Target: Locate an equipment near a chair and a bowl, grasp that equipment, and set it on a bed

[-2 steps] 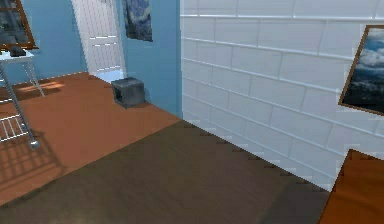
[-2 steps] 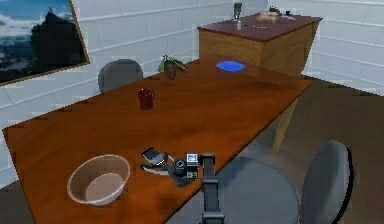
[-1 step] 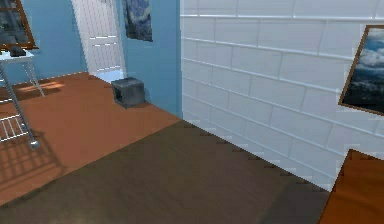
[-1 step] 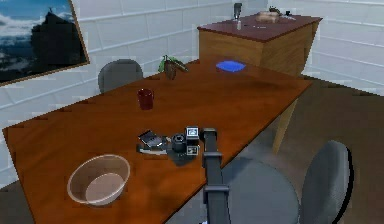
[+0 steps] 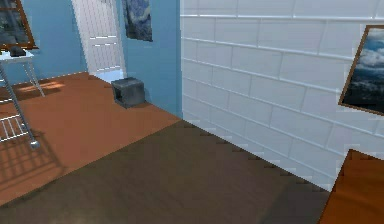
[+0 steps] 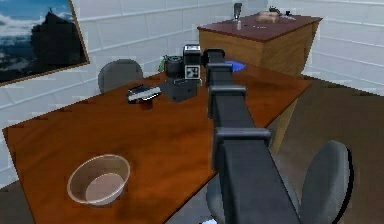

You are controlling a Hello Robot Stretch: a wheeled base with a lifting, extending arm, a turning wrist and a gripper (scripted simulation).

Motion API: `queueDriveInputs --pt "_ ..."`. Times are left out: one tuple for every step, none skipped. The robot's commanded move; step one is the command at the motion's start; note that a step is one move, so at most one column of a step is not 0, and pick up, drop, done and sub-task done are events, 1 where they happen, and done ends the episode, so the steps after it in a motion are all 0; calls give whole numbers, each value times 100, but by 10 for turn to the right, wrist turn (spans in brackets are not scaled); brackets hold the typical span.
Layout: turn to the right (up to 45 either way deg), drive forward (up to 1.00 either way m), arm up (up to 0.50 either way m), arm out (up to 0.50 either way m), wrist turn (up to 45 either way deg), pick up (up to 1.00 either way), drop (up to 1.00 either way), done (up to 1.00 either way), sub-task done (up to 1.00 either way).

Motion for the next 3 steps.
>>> queueDriveInputs --pt "0 0 0 0 -450 0 0 0 0" --pt "0 0 0 0 -450 0 0 0 0" --pt "0 0 0 0 -30 0 0 0 0"
